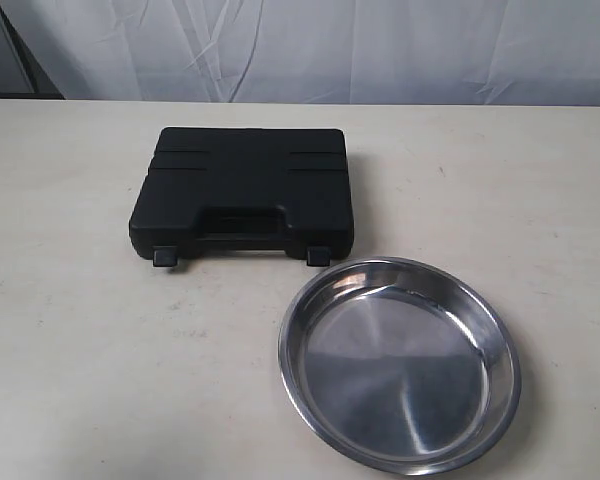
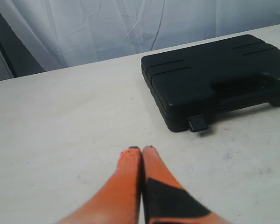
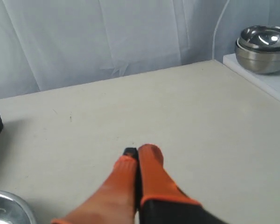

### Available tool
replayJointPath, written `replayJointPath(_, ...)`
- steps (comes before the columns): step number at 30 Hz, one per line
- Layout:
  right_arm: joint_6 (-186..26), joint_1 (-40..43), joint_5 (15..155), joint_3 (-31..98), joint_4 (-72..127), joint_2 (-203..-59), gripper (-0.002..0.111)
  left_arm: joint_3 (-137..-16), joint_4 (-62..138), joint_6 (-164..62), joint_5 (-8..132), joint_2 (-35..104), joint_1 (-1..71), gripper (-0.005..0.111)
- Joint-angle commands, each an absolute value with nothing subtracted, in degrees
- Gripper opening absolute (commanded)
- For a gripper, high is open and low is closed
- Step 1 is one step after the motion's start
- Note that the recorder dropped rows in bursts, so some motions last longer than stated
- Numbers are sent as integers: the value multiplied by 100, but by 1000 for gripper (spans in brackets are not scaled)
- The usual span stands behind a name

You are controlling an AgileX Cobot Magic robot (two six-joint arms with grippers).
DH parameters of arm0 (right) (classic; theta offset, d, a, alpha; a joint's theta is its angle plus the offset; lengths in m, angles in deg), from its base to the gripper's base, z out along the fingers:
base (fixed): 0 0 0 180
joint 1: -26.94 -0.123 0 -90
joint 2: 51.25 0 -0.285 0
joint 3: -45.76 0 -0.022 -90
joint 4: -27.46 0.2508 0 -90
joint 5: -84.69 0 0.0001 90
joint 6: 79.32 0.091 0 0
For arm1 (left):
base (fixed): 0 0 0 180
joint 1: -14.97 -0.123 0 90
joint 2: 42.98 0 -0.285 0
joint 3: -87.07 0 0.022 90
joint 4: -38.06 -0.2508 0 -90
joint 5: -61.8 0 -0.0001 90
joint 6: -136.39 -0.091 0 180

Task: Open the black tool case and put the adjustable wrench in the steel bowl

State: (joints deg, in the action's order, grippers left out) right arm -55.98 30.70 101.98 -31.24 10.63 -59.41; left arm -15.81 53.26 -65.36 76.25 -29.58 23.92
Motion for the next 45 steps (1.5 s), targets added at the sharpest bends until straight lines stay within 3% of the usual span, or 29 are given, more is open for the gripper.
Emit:
replayJointPath(1, -5665, 3095, 9375, -3146, 979, -5904, -1, -1572, 5349, -6515, 7548, -2984, 2429, 0)
replayJointPath(12, -5200, 3095, 5424, -3146, 3695, -5904, -1, -1572, 5349, -6515, 7548, -2984, 2429, 0)
replayJointPath(18, -4261, 3095, 4809, -2918, 5079, -5904, -1, -1572, 5349, -6515, 7548, -2984, 2429, 0)
replayJointPath(25, -6187, 3095, 4760, -1310, 4668, -7440, -1, -1572, 5349, -6515, 7548, -2984, 2429, 0)
replayJointPath(30, -5710, 3046, 7226, 765, 1055, -10089, -1, -1572, 5349, -6515, 7548, -2984, 2429, 0)
replayJointPath(34, -5140, 2590, 9427, 2474, 89, -11966, -1, -1572, 5349, -6515, 7548, -2984, 2429, 0)
replayJointPath(39, -7398, 1385, 11608, 4378, 1116, -14076, -1, -1572, 5349, -6515, 7548, -2984, 2429, 0)
replayJointPath(42, -9985, 836, 13691, 6025, 3484, -15689, -1, -1572, 5349, -6515, 7548, -2984, 2429, 0)
replayJointPath(45, -11137, 510, 15130, 7432, 4971, -17136, -1, -1572, 5349, -6515, 7548, -2984, 2429, 0)
